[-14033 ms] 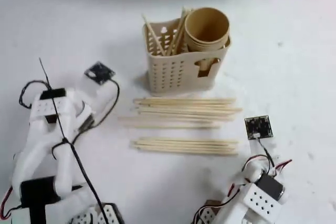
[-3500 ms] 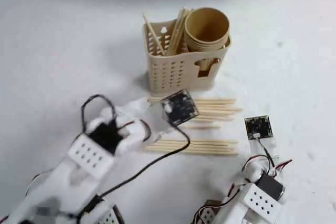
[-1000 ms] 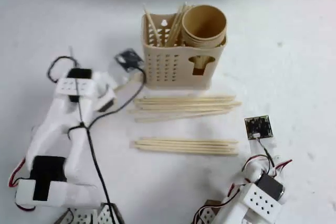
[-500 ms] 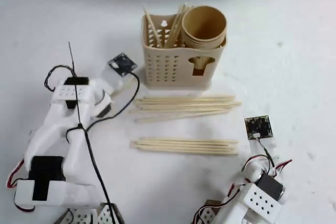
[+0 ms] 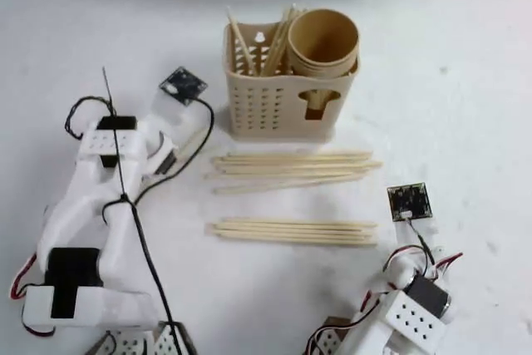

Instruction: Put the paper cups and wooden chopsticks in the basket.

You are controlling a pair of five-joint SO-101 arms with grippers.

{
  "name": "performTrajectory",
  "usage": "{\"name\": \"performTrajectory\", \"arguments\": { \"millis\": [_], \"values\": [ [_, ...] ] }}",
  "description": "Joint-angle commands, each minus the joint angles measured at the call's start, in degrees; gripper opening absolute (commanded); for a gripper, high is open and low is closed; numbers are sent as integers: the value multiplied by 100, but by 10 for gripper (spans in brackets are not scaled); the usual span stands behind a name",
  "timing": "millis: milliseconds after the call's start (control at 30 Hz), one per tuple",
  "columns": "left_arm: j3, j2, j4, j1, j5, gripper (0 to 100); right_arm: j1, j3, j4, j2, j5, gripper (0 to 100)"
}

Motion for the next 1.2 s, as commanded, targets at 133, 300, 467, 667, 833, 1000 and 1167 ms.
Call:
{"name": "performTrajectory", "arguments": {
  "millis": [133,300,467,667,833,1000,1167],
  "values": [
    [-273,-242,88,57,-484,116,110,-18,-92,-31,70,24],
    [-202,-233,123,198,-571,117,110,-18,-92,-31,70,24],
    [-255,-215,70,251,-686,118,110,-18,-92,-31,70,24],
    [-747,629,70,233,-695,164,110,-18,-92,-31,70,24],
    [-1292,1332,202,224,-686,164,110,-18,-92,-31,70,24],
    [-1503,1613,202,224,-686,103,110,-18,-92,-31,70,24],
    [-1521,1587,202,224,-659,51,110,-18,-92,-31,70,24]
  ]
}}
